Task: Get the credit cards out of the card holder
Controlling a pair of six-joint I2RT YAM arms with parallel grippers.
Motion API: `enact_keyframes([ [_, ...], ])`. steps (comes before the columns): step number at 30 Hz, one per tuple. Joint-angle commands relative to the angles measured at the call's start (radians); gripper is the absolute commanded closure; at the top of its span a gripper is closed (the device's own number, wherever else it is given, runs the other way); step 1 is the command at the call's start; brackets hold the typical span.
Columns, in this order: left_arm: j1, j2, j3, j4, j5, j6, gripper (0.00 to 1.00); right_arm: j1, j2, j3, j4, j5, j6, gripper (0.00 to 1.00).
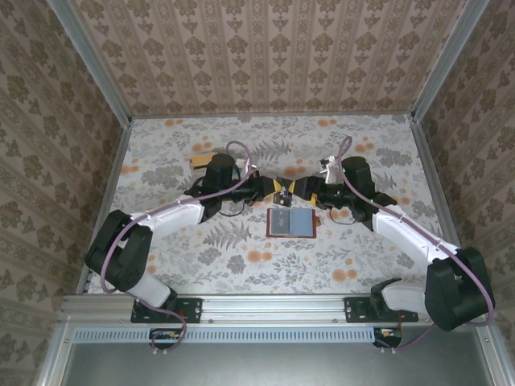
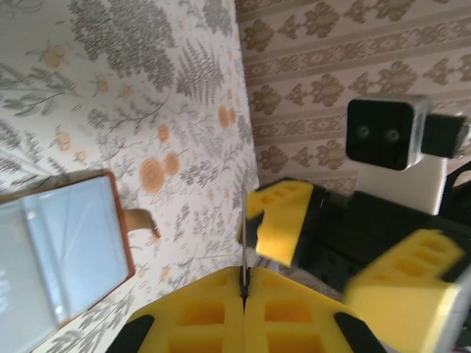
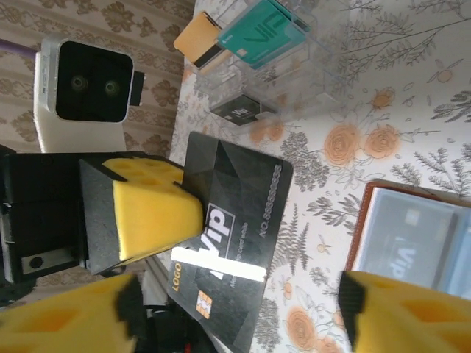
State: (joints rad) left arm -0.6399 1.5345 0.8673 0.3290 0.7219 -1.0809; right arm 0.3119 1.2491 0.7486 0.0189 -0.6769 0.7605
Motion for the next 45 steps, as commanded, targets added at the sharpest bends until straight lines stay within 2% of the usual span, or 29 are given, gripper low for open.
enact_keyframes([
  [1, 0.014, -0.067, 0.069, -0.247, -0.036, 0.195, 1.00, -0.006, -0.037, 0.023, -0.072, 0.050, -0.048, 0.13],
  [3, 0.016, -0.098, 0.112, -0.422, -0.121, 0.334, 1.00, -0.005, -0.053, 0.028, -0.099, 0.070, -0.062, 0.06],
  [6, 0.019, -0.141, 0.162, -0.630, -0.258, 0.525, 1.00, -0.005, -0.071, 0.040, -0.138, 0.092, -0.086, 0.02],
  [8, 0.020, -0.177, 0.173, -0.711, -0.371, 0.636, 1.00, -0.005, -0.080, 0.046, -0.158, 0.104, -0.100, 0.01],
  [11, 0.020, -0.254, 0.122, -0.707, -0.521, 0.833, 1.00, -0.005, -0.091, 0.047, -0.175, 0.118, -0.110, 0.00],
  [15, 0.014, -0.351, 0.059, -0.714, -0.606, 1.189, 1.00, -0.005, -0.098, 0.043, -0.177, 0.124, -0.115, 0.00],
  [18, 0.016, -0.372, 0.068, -0.778, -0.675, 1.371, 1.00, -0.005, -0.104, 0.036, -0.168, 0.131, -0.113, 0.00],
  [24, 0.017, -0.406, 0.026, -0.772, -0.774, 1.716, 1.00, -0.005, -0.114, 0.028, -0.170, 0.148, -0.119, 0.00],
  [27, 0.032, -0.422, -0.009, -0.736, -0.781, 1.869, 1.00, -0.005, -0.121, 0.033, -0.187, 0.167, -0.132, 0.00],
  [30, 0.081, -0.410, -0.027, -0.714, -0.746, 1.969, 1.00, -0.006, -0.120, 0.040, -0.192, 0.170, -0.138, 0.00],
  [33, 0.141, -0.402, -0.052, -0.664, -0.678, 2.015, 1.00, -0.006, -0.116, 0.041, -0.189, 0.171, -0.137, 0.00],
  [45, 0.228, -0.293, -0.142, -0.461, -0.636, 2.091, 1.00, -0.006, -0.074, 0.042, -0.169, 0.169, -0.136, 0.00],
])
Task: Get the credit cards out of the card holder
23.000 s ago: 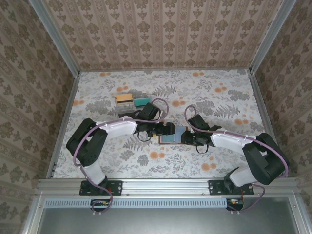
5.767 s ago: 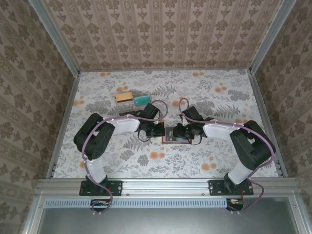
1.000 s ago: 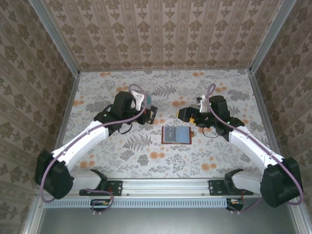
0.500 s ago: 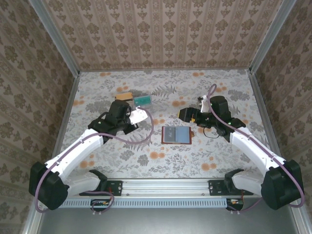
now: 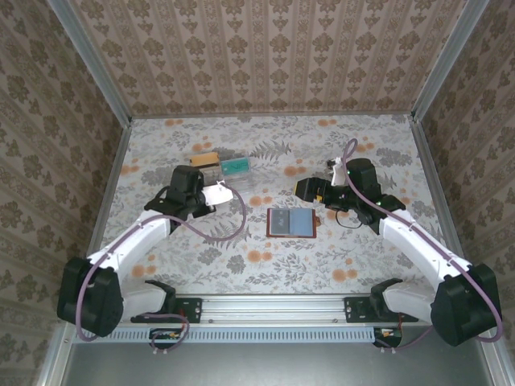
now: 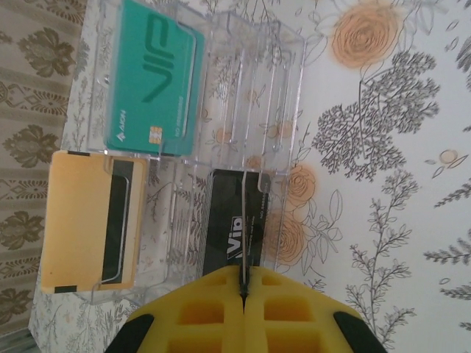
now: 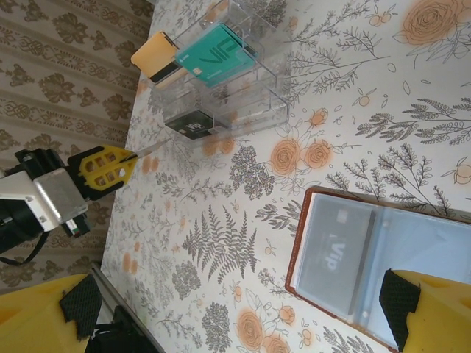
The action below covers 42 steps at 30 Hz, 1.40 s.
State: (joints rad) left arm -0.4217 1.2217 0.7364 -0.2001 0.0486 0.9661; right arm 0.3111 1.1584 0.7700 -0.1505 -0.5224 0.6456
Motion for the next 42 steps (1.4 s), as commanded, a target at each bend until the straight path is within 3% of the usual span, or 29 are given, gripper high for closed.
enact_keyframes([
  [1, 0.012, 0.033, -0.011, 0.072, 0.038, 0.049, 1.00, -0.005, 0.022, 0.022, 0.002, 0.012, -0.021, 0.00],
  [16, 0.055, 0.199, 0.049, 0.109, 0.009, 0.066, 1.00, -0.006, 0.043, 0.021, 0.003, 0.006, -0.042, 0.00],
  [42, 0.069, 0.300, 0.095, 0.145, -0.004, 0.099, 1.00, -0.009, 0.073, 0.015, 0.025, -0.007, -0.024, 0.00],
])
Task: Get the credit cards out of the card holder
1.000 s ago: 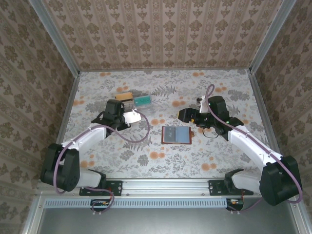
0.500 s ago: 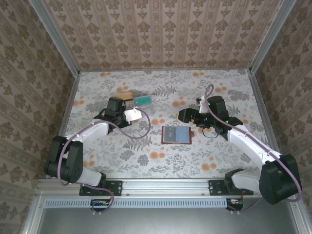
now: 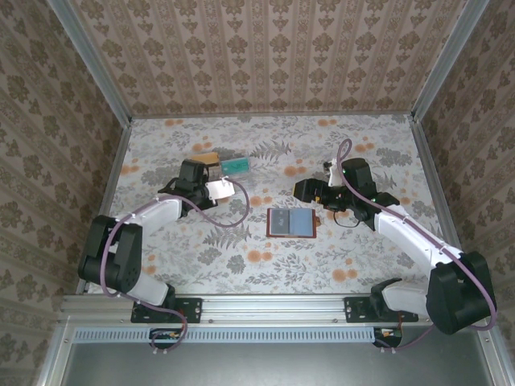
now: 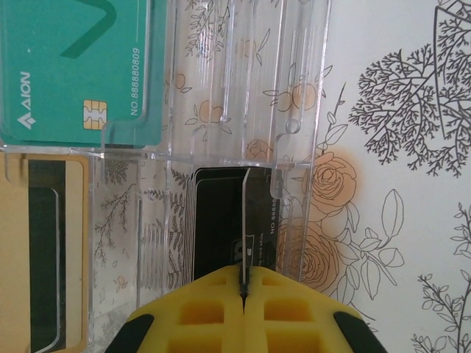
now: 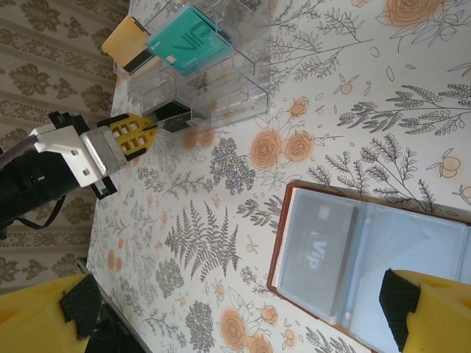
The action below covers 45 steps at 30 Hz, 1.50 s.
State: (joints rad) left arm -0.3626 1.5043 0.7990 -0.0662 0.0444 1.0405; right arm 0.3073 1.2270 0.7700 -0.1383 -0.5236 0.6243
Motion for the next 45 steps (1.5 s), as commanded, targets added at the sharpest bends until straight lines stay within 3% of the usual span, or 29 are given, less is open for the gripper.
enact_keyframes([
  [1, 0.010, 0.022, 0.034, 0.012, -0.002, 0.029, 1.00, -0.004, 0.004, 0.015, 0.013, -0.007, -0.002, 0.00],
  [6, 0.013, 0.027, 0.040, 0.006, -0.003, 0.027, 1.00, -0.004, 0.005, 0.014, 0.014, -0.006, 0.000, 0.00],
  [8, 0.014, 0.027, 0.042, 0.006, -0.004, 0.023, 0.92, -0.004, 0.005, 0.012, 0.014, -0.007, 0.002, 0.00],
  [13, 0.021, 0.035, 0.063, -0.001, -0.006, 0.001, 0.84, -0.004, 0.006, 0.012, 0.017, -0.011, 0.005, 0.00],
  [24, 0.031, 0.065, 0.097, -0.006, -0.021, -0.029, 0.79, -0.004, -0.001, 0.008, 0.013, -0.010, 0.006, 0.00],
  [30, 0.036, 0.022, 0.103, 0.005, -0.011, -0.112, 0.73, -0.004, -0.007, -0.003, 0.011, 0.001, 0.006, 0.00],
  [36, 0.036, -0.087, 0.100, -0.004, 0.001, -0.285, 0.49, -0.002, -0.020, -0.010, -0.025, 0.044, -0.014, 0.00],
  [39, 0.036, -0.143, 0.107, -0.027, -0.020, -0.402, 0.19, 0.001, -0.024, -0.008, -0.043, 0.069, -0.026, 0.00],
  [40, 0.036, -0.161, 0.108, -0.037, -0.028, -0.446, 0.02, 0.005, -0.024, -0.006, -0.053, 0.079, -0.032, 0.00],
  [45, 0.036, -0.261, 0.085, -0.016, -0.097, -0.683, 0.00, 0.035, -0.018, 0.012, -0.105, 0.143, -0.062, 0.00],
])
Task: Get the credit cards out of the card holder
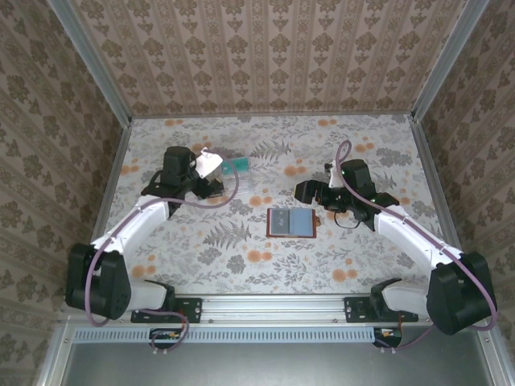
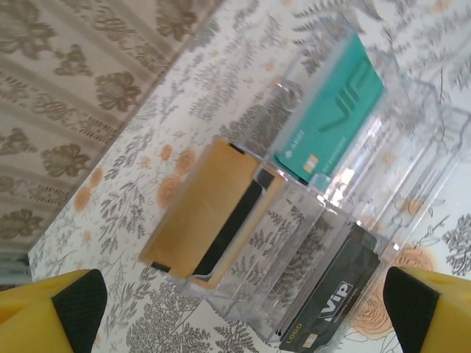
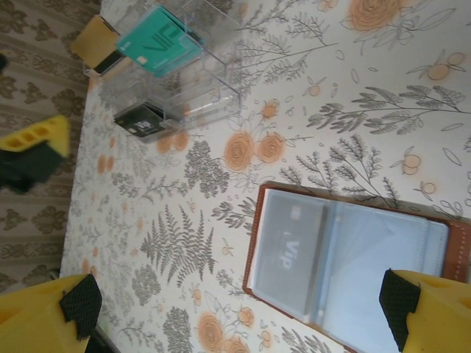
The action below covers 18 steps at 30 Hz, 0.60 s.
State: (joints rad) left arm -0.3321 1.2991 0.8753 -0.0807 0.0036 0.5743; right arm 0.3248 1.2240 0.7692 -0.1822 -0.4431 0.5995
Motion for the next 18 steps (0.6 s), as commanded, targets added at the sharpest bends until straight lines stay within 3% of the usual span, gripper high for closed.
enact_keyframes([
  [1, 0.006, -0.073, 0.002, 0.008, -0.079, -0.269, 0.00, 0.024, -0.014, 0.016, -0.071, 0.074, -0.042, 0.00],
  [4, 0.011, -0.116, 0.022, -0.042, -0.164, -0.481, 0.00, 0.044, -0.011, 0.021, -0.093, 0.105, -0.049, 0.00],
  [6, 0.034, -0.121, 0.079, -0.170, -0.153, -0.635, 0.00, 0.057, -0.009, 0.020, -0.102, 0.128, -0.052, 0.00],
  [9, 0.067, -0.104, 0.139, -0.325, -0.010, -0.718, 0.00, 0.081, -0.003, 0.015, -0.122, 0.167, -0.059, 0.00],
  [12, 0.061, -0.133, 0.093, -0.315, 0.057, -0.769, 0.00, 0.107, 0.019, 0.016, -0.151, 0.224, -0.067, 0.00],
  [15, 0.043, -0.160, 0.047, -0.295, 0.114, -0.839, 0.11, 0.129, 0.042, 0.002, -0.166, 0.255, -0.069, 0.01],
  [18, -0.003, -0.177, 0.004, -0.278, 0.101, -0.936, 0.19, 0.147, 0.056, -0.019, -0.160, 0.277, -0.068, 0.13],
])
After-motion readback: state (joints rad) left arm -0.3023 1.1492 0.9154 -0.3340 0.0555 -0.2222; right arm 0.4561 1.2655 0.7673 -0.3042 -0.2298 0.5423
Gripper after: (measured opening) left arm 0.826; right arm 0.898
